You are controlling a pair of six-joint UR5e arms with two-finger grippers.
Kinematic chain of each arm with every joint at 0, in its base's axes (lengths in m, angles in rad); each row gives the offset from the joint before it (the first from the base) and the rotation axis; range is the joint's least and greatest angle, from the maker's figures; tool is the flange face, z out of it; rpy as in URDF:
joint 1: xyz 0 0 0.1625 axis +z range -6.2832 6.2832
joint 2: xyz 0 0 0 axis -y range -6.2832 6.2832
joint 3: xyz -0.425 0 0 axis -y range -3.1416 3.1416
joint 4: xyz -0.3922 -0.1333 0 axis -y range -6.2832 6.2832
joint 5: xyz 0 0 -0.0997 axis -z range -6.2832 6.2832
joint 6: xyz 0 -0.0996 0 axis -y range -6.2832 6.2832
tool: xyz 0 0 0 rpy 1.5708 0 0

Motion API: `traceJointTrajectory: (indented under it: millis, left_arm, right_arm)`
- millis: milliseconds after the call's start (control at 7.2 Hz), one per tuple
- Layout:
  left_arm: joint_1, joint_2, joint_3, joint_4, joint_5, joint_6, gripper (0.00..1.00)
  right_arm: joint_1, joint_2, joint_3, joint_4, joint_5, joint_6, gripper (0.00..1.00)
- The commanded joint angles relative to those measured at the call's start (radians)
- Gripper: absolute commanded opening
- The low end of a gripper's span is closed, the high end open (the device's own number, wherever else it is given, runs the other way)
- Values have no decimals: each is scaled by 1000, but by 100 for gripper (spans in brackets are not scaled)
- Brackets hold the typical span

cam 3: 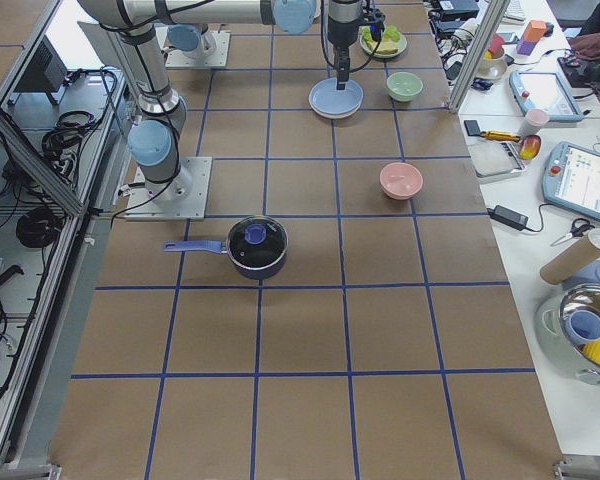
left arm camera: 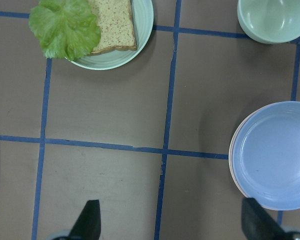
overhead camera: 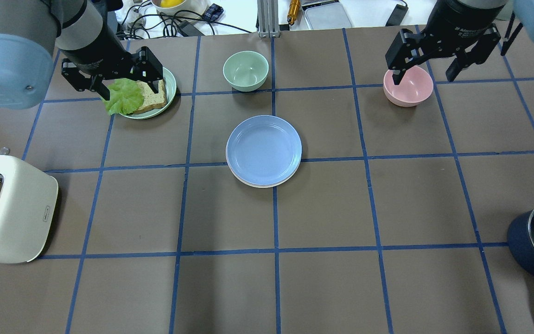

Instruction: Stack three plates with pink and blue

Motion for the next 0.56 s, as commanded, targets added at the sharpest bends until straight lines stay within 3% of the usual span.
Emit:
traceJointTrajectory:
  millis: [0, 417]
  left_arm:
    - [0, -1, 1, 0, 2, 0, 100]
    - [0, -1, 1, 0, 2, 0, 100]
  right_arm:
    - [3, -3, 4, 4, 5, 32, 100]
    - [3, 2, 0, 4, -4, 32, 100]
